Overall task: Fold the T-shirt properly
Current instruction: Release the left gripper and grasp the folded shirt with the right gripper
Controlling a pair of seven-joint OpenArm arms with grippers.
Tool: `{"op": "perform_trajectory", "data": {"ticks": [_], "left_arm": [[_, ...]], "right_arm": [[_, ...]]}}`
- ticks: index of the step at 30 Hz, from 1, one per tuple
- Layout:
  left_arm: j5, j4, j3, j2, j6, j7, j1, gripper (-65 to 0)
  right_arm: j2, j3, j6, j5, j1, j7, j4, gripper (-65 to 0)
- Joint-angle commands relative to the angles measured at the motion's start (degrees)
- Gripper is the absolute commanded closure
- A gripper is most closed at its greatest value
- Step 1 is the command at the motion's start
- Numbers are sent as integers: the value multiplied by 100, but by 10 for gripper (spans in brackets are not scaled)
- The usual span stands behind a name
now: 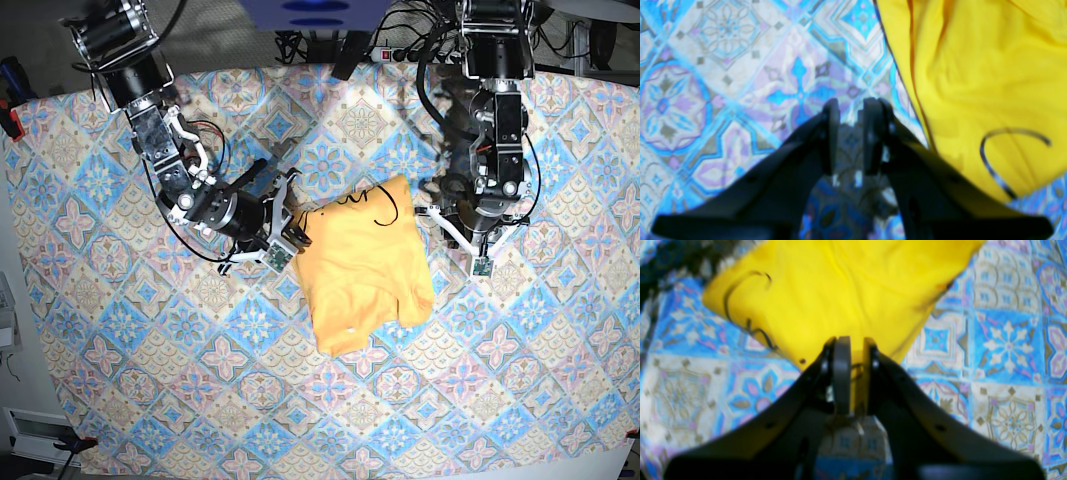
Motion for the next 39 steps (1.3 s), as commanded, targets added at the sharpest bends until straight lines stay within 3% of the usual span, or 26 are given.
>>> {"op": "perform_trajectory", "data": {"ticks": [1, 14, 20, 32, 36, 39], "left_arm": [[-19, 230, -26, -36, 15, -83, 43, -131], [-46, 1619, -1432, 237, 15, -83, 1265, -131], [-46, 1927, -1916, 764, 15, -83, 1581, -131], [-55, 1927, -2540, 1441, -11, -83, 1713, -131], [-72, 1927, -2531, 1476, -11, -83, 1713, -131], [-345, 1927, -2549, 1485, -11, -83, 1713, -131]], "right_arm": [[-101, -61, 15, 74, 140, 152, 93, -69], [-1640, -756, 24, 74, 826, 213, -936, -69], [-2237, -756, 24, 65, 1125, 380, -1973, -69], [-2289, -721, 7, 65, 1520, 1699, -4312, -68], [-2289, -712, -319, 65, 1591, 1971, -4619, -69], [-2289, -694, -354, 65, 1670, 2121, -4927, -69]]}}
